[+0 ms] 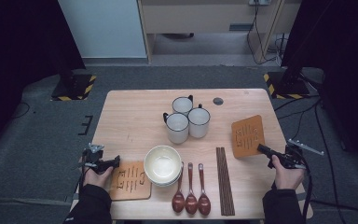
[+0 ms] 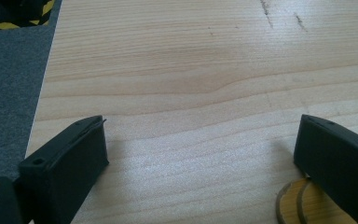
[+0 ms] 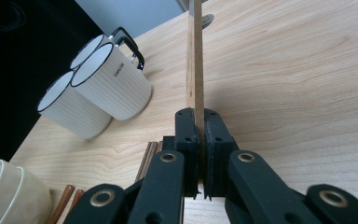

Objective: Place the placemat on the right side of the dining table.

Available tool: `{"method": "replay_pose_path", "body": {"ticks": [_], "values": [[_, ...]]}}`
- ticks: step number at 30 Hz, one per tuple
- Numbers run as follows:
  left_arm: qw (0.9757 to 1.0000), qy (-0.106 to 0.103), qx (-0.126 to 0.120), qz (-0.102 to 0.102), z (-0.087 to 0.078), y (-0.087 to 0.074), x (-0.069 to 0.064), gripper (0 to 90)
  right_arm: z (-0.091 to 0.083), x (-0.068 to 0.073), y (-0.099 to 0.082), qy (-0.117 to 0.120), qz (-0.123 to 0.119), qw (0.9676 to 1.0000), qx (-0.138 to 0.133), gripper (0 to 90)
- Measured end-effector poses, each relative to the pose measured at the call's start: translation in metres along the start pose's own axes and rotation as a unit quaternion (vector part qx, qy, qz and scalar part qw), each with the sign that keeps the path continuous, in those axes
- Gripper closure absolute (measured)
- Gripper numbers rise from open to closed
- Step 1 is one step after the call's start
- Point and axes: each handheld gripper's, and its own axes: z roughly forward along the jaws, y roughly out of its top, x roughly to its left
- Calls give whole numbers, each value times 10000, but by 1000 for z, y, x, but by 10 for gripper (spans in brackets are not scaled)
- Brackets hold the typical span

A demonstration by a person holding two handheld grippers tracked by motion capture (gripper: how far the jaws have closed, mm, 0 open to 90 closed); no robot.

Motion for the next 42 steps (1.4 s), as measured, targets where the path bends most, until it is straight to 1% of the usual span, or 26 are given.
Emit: {"method": "replay_pose_path", "body": {"ticks": [4, 7, 11, 12, 15, 17, 20, 22, 24, 29, 31, 33, 39, 42], "values": [[10000, 0, 0, 0, 0, 0, 0, 15, 0, -1, 0, -81, -6, 10000, -13, 859], [10000, 0, 0, 1, 0, 0, 0, 15, 1, -2, -1, -252, -143, 9996, -43, 830], [10000, -1, 1, 0, 0, 0, 0, 15, 2, -4, -2, -379, -259, 9989, -60, 808], [10000, -1, 1, 0, 0, 0, 0, 15, 2, -4, -2, -379, -259, 9989, -60, 808], [10000, 0, 3, 2, 0, 0, 0, 15, 5, -6, -3, -687, -533, 9962, -28, 746], [10000, 0, 3, 4, 0, 0, 0, 15, 6, -7, -3, -770, -555, 9955, -2, 727], [10000, 1, 3, 3, 0, 0, 0, 15, 6, -9, -4, -785, -556, 9954, -6, 718], [10000, 0, 2, 2, 0, 0, 0, 15, 7, -11, -5, -856, -641, 9943, 9, 698], [10000, 1, 3, 2, 0, 0, 0, 15, 8, -12, -5, -906, -638, 9938, 36, 685], [10000, 0, 3, 3, 0, 0, 0, 15, 10, -15, -7, -1039, -759, 9916, 112, 641], [10000, 1, 3, 2, 0, 0, 0, 15, 11, -17, -8, -1055, -769, 9913, 145, 630], [10000, 0, 4, 3, 0, 0, 0, 15, 12, -18, -9, -1113, -850, 9900, 191, 604], [10000, -3, 4, 4, 0, 0, 0, 13, 15, -21, -11, -1256, -962, 9870, 270, 549], [10000, -4, 5, 5, 0, 0, 0, 13, 16, -23, -12, -1258, -954, 9870, 295, 538]]}}
